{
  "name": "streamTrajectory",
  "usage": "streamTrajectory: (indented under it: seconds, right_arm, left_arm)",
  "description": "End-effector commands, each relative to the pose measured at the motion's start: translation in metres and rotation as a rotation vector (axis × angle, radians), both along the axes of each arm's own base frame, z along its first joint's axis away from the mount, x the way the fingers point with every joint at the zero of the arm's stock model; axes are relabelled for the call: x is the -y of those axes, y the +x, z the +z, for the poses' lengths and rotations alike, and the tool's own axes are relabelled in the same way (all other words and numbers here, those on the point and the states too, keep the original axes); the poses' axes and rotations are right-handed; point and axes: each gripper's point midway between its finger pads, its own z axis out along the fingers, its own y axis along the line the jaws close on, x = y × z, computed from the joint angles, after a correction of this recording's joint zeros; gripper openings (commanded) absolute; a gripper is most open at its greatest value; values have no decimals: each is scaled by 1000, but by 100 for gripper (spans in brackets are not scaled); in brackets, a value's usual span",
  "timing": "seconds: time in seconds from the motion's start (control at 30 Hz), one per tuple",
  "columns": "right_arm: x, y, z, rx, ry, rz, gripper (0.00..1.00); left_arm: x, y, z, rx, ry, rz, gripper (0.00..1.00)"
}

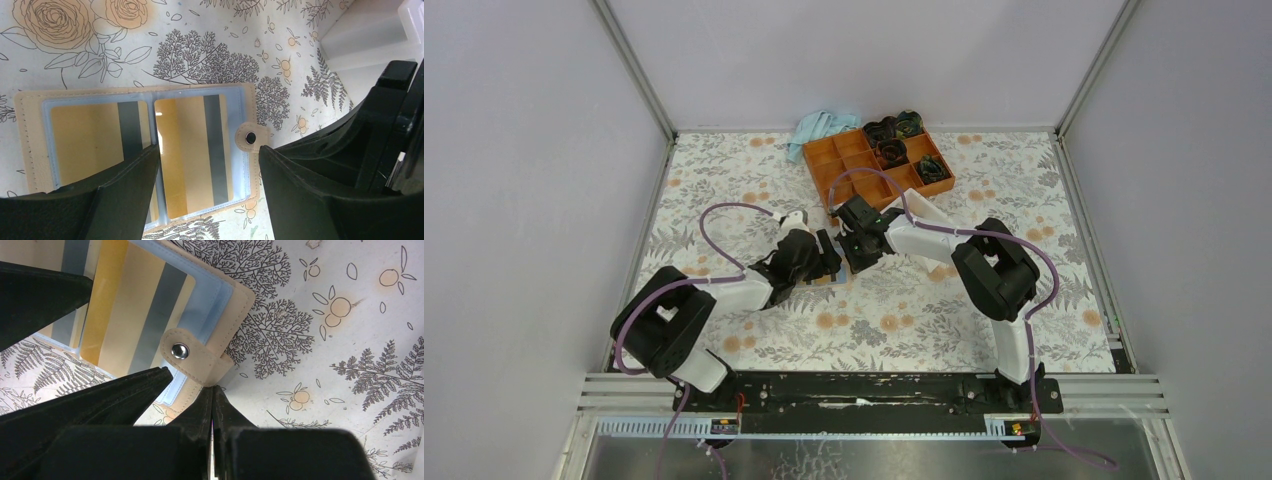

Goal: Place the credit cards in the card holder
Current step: Insert the credit card into the card holder.

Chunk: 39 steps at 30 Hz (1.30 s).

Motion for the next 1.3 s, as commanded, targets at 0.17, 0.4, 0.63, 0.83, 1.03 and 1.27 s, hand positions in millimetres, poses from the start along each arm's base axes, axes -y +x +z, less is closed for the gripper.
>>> streamTrajectory:
  seconds: [0.17,0.4,0.63,0.83,1.03,1.27]
  right_arm:
    - [0,-14,-16,-46,-26,36,0]
    - [-1,-14,-16,-46,-23,37,0]
    - [-1,-15,-17,-49,-21,39,0]
    - [-1,-15,-16,-49,-19,40,0]
    - [-3,-14,-15,-47,-13,41,0]
    - [-2,-14,-15,-47,-18,40,0]
  left_arm:
    - [19,6,13,37,-45,-30,80]
    - [25,6,12,34,-47,-39,80]
    - [31,6,14,38,-53,-46,80]
    - [36,6,16,40,-58,-54,80]
    - [44,4,17,37,-67,-68,80]
    - [57,3,19,37,-73,-92,80]
